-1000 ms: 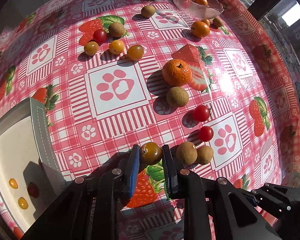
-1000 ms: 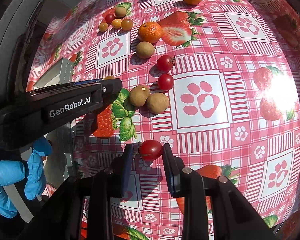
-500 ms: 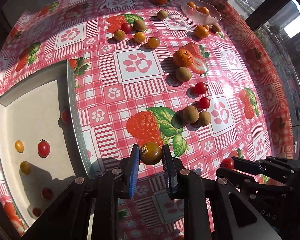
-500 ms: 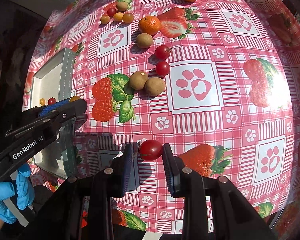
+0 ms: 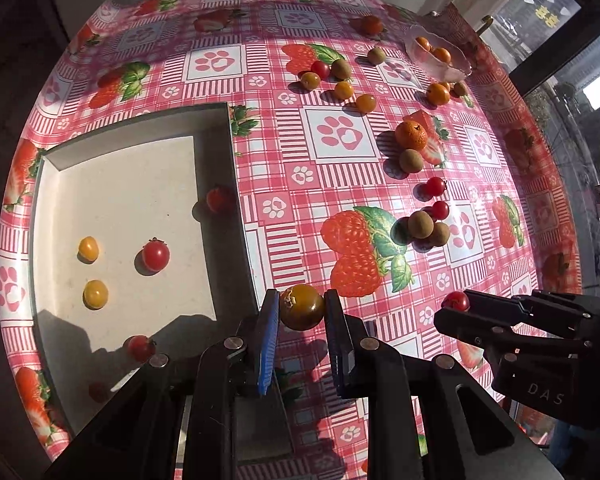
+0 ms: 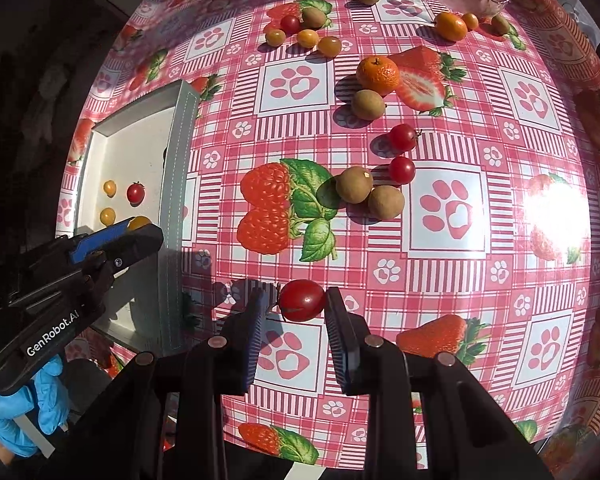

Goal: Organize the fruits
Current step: 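Carry both held tomatoes toward the white tray, then open the left tool over the tray while the right tool releases its red tomato there, then move both open tools back toward the small brown fruits on the cloth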

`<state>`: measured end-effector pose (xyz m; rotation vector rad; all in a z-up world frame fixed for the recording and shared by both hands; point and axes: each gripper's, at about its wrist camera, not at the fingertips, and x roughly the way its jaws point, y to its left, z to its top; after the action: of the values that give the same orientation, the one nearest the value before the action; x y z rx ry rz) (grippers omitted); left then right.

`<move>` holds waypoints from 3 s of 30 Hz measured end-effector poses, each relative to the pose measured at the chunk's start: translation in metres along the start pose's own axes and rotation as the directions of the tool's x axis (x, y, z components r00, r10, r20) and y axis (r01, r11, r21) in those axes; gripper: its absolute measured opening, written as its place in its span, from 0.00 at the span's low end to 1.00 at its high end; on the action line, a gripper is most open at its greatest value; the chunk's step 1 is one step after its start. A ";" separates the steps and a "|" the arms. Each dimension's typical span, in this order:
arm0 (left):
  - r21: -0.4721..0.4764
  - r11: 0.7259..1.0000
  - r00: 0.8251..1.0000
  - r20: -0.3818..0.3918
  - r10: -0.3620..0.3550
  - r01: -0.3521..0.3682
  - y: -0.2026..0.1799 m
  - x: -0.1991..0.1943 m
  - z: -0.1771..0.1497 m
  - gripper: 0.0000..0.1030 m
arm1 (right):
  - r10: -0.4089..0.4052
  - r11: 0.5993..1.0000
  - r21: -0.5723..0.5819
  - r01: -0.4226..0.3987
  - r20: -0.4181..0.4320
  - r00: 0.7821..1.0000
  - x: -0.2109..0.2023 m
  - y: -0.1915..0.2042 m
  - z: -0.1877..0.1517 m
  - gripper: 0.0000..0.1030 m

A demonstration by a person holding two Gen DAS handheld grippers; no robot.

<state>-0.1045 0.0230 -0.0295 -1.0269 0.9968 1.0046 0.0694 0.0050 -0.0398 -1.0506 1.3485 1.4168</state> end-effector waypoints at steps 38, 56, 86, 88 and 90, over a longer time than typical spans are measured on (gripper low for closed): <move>-0.223 0.950 0.974 0.016 0.227 -0.218 0.163 0.027 0.067 0.23 | 0.018 0.966 -0.258 -0.027 -0.035 0.999 0.087 0.153 0.135 0.32; -0.231 0.926 0.954 -0.048 0.295 -0.298 0.162 0.049 0.072 0.58 | -0.032 0.964 -0.266 0.002 -0.110 0.993 0.118 0.155 0.151 0.37; 0.071 0.981 0.984 0.004 0.178 -0.178 0.007 0.010 0.051 0.67 | -0.048 0.999 -0.007 0.049 0.033 0.998 0.012 0.016 0.054 0.85; 0.088 0.982 0.986 0.000 0.169 -0.169 -0.008 0.012 0.050 0.67 | -0.060 0.997 0.040 0.059 0.039 0.997 0.006 -0.005 0.048 0.85; 0.102 0.983 0.988 -0.004 0.157 -0.155 -0.021 0.016 0.050 0.67 | -0.075 0.994 0.083 0.072 0.037 0.996 0.003 -0.026 0.044 0.85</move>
<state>-0.0721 0.0700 -0.0299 -0.8820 1.1403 1.0653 0.0935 0.0489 -0.0465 -1.0032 1.3142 1.3112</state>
